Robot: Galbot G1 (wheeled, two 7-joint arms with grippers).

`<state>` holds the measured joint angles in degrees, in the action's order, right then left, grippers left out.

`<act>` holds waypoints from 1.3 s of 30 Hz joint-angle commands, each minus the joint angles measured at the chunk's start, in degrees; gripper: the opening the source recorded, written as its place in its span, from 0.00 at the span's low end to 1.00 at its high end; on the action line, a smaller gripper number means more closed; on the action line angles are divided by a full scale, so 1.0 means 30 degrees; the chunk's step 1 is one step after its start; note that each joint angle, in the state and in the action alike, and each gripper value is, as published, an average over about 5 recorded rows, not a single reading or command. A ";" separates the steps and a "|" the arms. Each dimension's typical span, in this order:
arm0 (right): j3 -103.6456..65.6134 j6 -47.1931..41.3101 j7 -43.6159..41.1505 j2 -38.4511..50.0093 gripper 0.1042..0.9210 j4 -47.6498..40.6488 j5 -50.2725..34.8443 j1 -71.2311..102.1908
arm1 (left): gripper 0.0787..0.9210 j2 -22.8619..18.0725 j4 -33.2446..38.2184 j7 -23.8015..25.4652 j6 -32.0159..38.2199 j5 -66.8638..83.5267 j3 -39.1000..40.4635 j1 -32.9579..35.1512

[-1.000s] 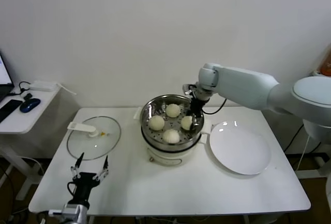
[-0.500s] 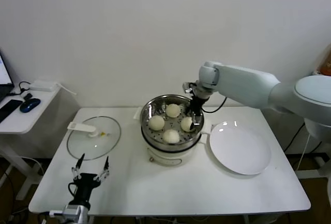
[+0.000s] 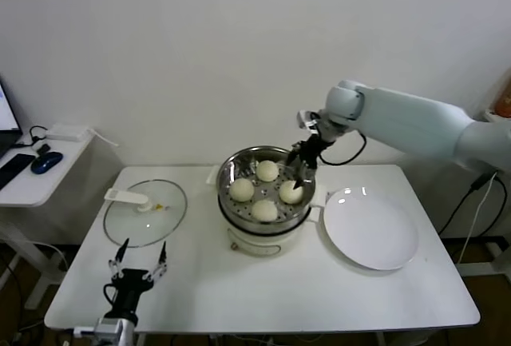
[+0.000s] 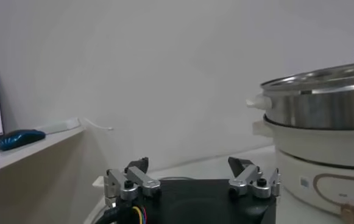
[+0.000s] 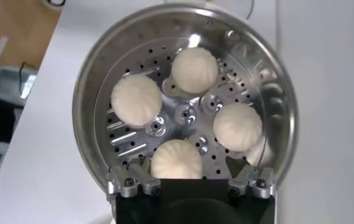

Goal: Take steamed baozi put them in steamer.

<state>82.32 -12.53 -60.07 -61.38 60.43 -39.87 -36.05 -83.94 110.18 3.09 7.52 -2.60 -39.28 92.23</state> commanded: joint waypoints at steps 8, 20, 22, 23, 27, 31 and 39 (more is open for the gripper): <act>-1.0895 0.0417 0.5447 0.8472 0.88 0.6295 0.1609 0.6771 | 0.88 -0.0215 0.0298 -0.0059 0.0685 0.0670 0.0257 0.0258; -2.4308 0.2295 1.0104 0.9998 0.88 0.9428 0.2732 2.0012 | 0.88 -0.0538 0.0461 -0.0187 0.0755 0.0231 0.0281 0.0358; -2.6991 0.2758 1.1147 0.9351 0.88 1.0074 0.2814 2.2649 | 0.88 -0.0618 0.0513 -0.0213 0.0768 0.0150 0.0253 0.0386; -2.8215 0.2973 1.1580 0.8923 0.88 1.0354 0.2894 2.3869 | 0.88 -0.0655 0.0554 -0.0221 0.0790 0.0109 0.0241 0.0418; -3.1869 0.4247 1.3026 0.6613 0.88 1.1346 0.3547 2.8273 | 0.88 -0.0720 0.0724 -0.0256 0.0757 0.0085 0.0246 0.0629; -3.4250 0.5886 1.4150 0.3818 0.88 1.1861 0.4489 3.1455 | 0.88 -0.0764 0.0812 -0.0274 0.0657 0.0135 0.0276 0.0727; -3.7314 0.7591 1.5287 -0.0477 0.88 1.3463 0.5147 3.5680 | 0.88 -0.0716 0.0848 -0.0382 0.0290 0.0192 0.0215 0.0514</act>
<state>-6.24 1.90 -22.91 -46.34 93.04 -28.23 42.82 -86.14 112.58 2.10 9.06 -2.02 -38.50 94.00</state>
